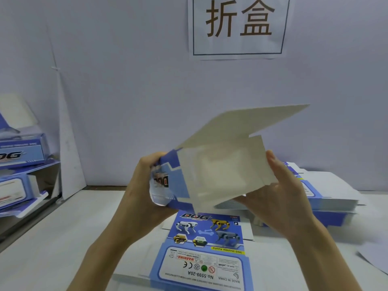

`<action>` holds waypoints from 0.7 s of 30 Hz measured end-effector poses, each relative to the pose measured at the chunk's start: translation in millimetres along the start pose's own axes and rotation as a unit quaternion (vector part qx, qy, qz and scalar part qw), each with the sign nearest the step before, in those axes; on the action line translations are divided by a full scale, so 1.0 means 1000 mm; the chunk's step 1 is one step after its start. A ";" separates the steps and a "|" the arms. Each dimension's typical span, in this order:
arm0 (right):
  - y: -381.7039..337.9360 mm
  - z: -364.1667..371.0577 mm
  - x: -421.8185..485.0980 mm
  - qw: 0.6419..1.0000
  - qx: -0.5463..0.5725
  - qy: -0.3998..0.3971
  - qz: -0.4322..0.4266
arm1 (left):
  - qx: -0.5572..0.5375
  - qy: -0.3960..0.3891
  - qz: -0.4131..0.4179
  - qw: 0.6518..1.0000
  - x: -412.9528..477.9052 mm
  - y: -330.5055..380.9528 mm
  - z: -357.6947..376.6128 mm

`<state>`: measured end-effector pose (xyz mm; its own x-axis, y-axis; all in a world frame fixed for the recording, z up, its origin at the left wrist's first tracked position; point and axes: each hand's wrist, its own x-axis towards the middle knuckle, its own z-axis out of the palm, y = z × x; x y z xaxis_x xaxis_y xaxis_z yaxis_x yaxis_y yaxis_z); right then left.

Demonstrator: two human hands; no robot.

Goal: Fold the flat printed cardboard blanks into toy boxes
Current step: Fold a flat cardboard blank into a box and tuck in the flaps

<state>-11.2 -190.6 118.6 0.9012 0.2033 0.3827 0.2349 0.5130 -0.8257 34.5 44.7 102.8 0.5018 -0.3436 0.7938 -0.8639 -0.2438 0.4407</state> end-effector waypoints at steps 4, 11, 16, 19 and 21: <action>-0.003 0.003 -0.002 0.993 -0.116 0.019 0.014 | 0.003 0.029 -0.007 1.000 0.001 -0.001 -0.004; 0.014 0.013 0.011 0.856 -0.426 0.291 -0.019 | 0.070 -0.016 -0.039 0.997 0.000 0.000 0.013; 0.021 0.019 0.014 0.799 -0.438 0.408 -0.058 | -0.086 -0.213 -0.277 0.933 -0.008 0.012 0.015; 0.021 0.018 0.013 0.777 -0.466 0.416 -0.080 | -0.164 -0.162 -0.258 0.938 0.009 0.011 0.027; 0.023 0.017 0.013 0.766 -0.497 0.395 -0.100 | -0.239 -0.087 -0.288 0.923 0.014 0.008 0.032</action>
<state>-0.3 -162.0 111.2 0.6578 -0.5666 0.4963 0.2035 -0.5008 -0.8413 35.7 8.8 103.6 0.8472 -0.4318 0.3096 -0.3510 -0.0174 0.9362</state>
